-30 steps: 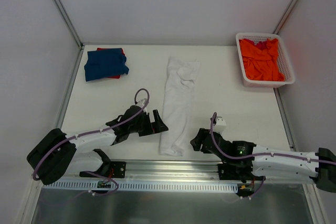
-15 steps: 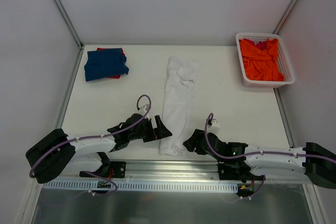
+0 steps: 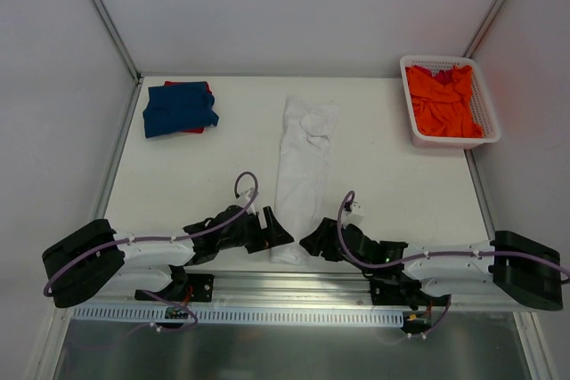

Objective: Fold and stack the t-shirts
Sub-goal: Fold the tshirt

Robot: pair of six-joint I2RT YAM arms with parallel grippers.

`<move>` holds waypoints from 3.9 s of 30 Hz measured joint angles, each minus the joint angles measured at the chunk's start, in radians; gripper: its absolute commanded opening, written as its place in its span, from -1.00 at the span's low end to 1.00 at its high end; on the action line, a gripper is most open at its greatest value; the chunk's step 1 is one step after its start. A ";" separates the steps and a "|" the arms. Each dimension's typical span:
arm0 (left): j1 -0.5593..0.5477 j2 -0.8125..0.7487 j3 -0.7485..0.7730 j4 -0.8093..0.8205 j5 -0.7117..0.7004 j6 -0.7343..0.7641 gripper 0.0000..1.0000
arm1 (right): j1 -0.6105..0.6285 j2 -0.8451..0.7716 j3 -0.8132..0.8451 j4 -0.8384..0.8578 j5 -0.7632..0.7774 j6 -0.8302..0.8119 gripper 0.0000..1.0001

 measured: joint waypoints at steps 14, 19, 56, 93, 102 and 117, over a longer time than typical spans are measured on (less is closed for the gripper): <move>-0.023 -0.018 -0.039 -0.079 -0.027 -0.043 -1.00 | 0.000 0.106 0.003 0.064 -0.047 0.005 -0.83; -0.024 -0.016 -0.036 -0.082 -0.027 -0.042 -1.00 | 0.000 0.083 0.002 0.026 -0.047 0.005 -0.99; -0.026 0.009 0.490 -0.580 -0.194 0.274 -1.00 | -0.082 -0.183 0.269 -0.439 0.064 -0.238 -1.00; 0.314 0.423 0.837 -0.524 -0.024 0.521 -1.00 | -0.636 0.216 0.562 -0.356 -0.283 -0.636 -0.99; 0.385 0.526 0.928 -0.518 0.017 0.557 -1.00 | -0.710 0.379 0.679 -0.323 -0.357 -0.690 -0.99; 0.451 0.730 1.091 -0.519 0.084 0.601 -0.70 | -0.785 0.576 0.808 -0.308 -0.423 -0.729 -0.99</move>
